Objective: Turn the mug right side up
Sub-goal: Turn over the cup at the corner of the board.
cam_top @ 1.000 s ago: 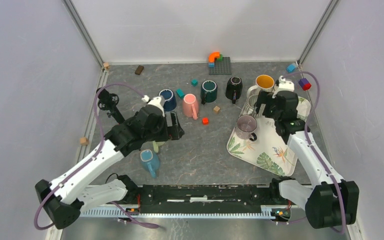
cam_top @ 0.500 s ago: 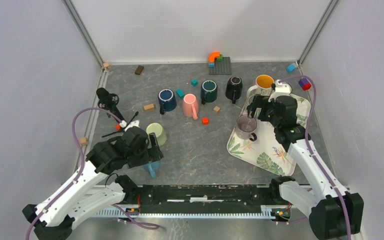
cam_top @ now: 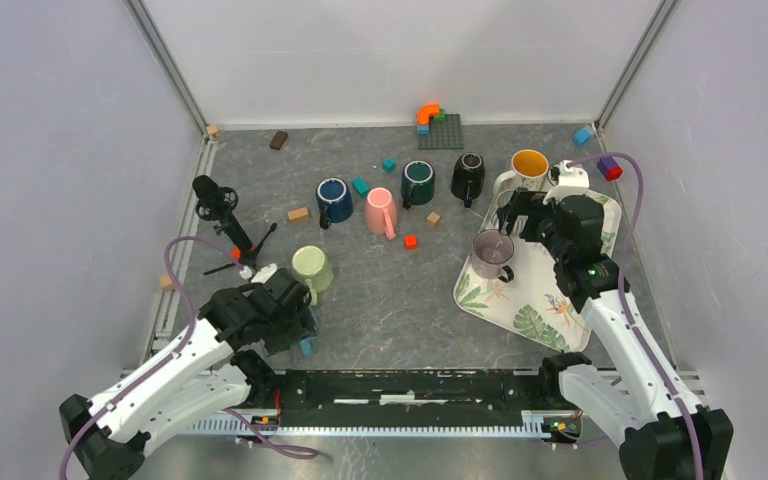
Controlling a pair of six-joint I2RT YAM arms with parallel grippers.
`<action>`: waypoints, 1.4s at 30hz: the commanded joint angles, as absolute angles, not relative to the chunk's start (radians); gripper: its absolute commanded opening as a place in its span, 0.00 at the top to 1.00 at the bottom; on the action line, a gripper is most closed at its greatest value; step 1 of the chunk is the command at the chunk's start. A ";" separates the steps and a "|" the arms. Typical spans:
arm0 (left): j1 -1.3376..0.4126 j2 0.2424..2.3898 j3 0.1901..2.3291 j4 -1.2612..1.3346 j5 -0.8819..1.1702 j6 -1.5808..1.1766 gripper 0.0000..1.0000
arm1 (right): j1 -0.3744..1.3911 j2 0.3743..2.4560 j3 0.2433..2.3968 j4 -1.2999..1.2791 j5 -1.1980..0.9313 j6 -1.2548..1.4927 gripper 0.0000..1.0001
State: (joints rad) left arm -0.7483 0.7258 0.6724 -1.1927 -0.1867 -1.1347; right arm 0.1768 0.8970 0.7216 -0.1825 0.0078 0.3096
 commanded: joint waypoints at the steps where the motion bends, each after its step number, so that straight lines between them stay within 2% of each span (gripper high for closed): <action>1: -0.750 0.767 0.642 -1.115 -0.233 -1.195 0.34 | 0.185 0.883 0.742 -0.170 0.022 0.294 0.02; 5: -0.750 0.794 0.615 -1.059 -0.243 -1.190 0.49 | 0.184 0.889 0.744 -0.175 0.033 0.285 0.02; 17: -0.750 0.872 0.594 -0.982 -0.290 -1.116 0.62 | 0.183 0.900 0.741 -0.169 0.043 0.277 0.02; 20: -0.753 0.866 0.594 -0.974 -0.298 -1.102 0.71 | 0.184 0.900 0.738 -0.169 0.039 0.278 0.02; 25: -0.756 0.837 0.606 -0.975 -0.288 -1.090 0.91 | 0.183 0.898 0.739 -0.168 0.033 0.279 0.02; 28: -0.758 0.819 0.619 -0.976 -0.254 -1.077 0.98 | 0.183 0.898 0.742 -0.171 0.030 0.281 0.02; 34: -0.831 0.815 0.639 -0.974 -0.181 -1.090 0.98 | 0.183 0.892 0.743 -0.180 0.027 0.282 0.02; 42: -1.041 0.902 0.679 -0.892 -0.188 -1.174 0.98 | 0.183 0.884 0.736 -0.191 0.020 0.287 0.02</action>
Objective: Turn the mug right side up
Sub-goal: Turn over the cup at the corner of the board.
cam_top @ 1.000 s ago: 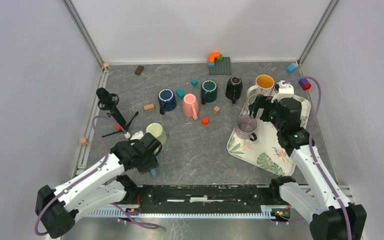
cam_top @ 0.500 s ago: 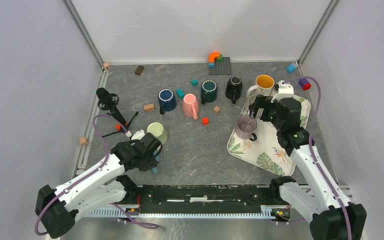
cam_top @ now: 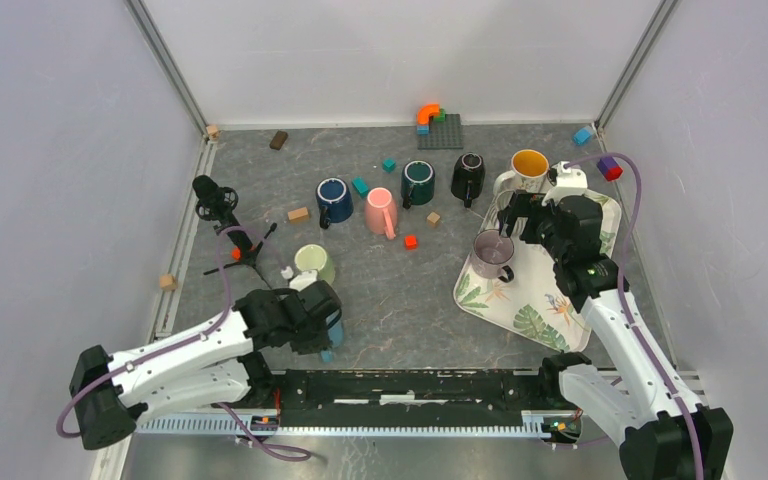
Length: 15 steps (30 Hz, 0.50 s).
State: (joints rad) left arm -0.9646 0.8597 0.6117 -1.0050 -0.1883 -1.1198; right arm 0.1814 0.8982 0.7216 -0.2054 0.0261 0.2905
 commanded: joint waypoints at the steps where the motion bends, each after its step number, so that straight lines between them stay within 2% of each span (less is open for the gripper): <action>1: -1.054 0.918 0.686 -0.870 -0.184 -1.173 0.98 | 0.183 0.885 0.738 -0.193 0.018 0.287 0.02; 10: -1.081 0.997 0.723 -0.588 -0.164 -1.089 0.98 | 0.184 0.857 0.736 -0.209 0.002 0.303 0.02; 15: -1.071 1.016 0.750 -0.430 -0.205 -1.043 0.98 | 0.183 0.843 0.724 -0.186 -0.106 0.349 0.02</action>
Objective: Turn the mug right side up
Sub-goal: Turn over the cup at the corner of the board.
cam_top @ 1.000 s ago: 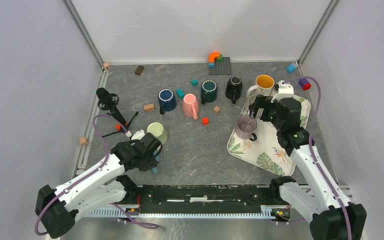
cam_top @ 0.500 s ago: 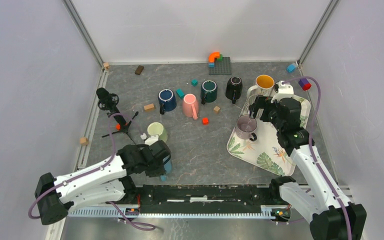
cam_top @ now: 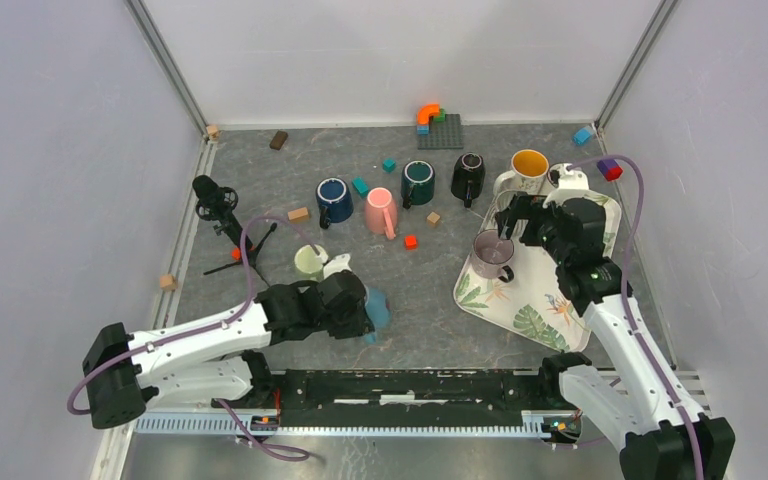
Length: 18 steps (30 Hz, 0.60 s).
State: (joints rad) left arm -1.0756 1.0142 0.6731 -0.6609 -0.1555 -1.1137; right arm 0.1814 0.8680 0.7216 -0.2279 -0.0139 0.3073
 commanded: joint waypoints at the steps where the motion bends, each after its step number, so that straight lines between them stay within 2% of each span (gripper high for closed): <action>1: -1.060 1.021 0.759 -0.394 -0.204 -1.025 0.98 | 0.184 0.841 0.718 -0.174 -0.137 0.363 0.02; 9: -0.903 1.020 0.801 -0.162 -0.097 -0.911 0.98 | 0.183 0.856 0.664 -0.012 -0.425 0.491 0.02; 18: -0.735 1.043 0.895 0.023 0.137 -0.809 0.98 | 0.191 0.915 0.573 0.376 -0.770 0.708 0.02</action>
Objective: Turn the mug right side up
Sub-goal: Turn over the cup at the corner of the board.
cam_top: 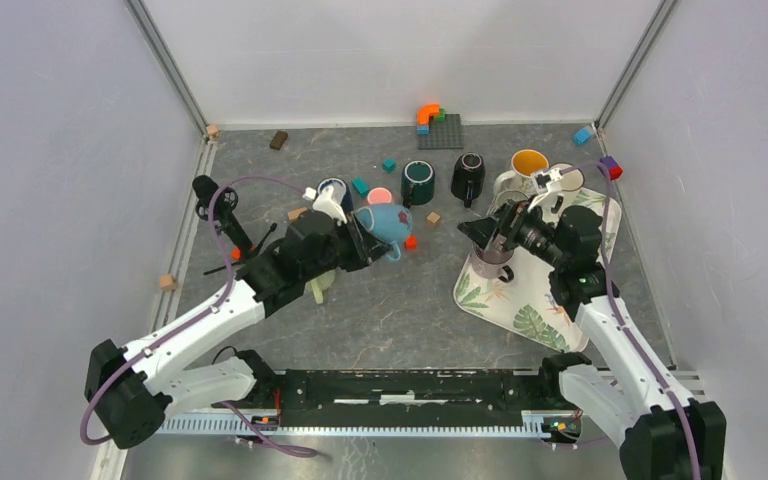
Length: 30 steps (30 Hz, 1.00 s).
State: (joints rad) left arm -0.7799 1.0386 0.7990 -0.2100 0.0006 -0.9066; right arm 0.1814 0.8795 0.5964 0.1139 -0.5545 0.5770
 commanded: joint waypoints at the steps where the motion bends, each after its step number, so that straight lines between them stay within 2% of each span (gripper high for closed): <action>1: -0.728 1.049 0.908 0.049 0.162 -0.806 0.98 | 0.196 0.926 0.569 0.413 -0.802 0.726 0.02; 7: -0.692 1.087 0.959 0.168 0.269 -0.814 0.98 | 0.260 0.986 0.560 0.575 -0.842 0.837 0.02; 14: -0.680 1.128 0.979 0.293 0.359 -0.850 0.98 | 0.316 1.099 0.504 0.987 -0.880 1.138 0.02; 23: -0.678 1.170 0.978 0.408 0.436 -0.900 0.98 | 0.381 1.211 0.532 1.205 -0.865 1.299 0.06; 30: -0.678 1.202 0.962 0.509 0.473 -0.956 0.98 | 0.414 1.247 0.551 1.240 -0.809 1.349 0.15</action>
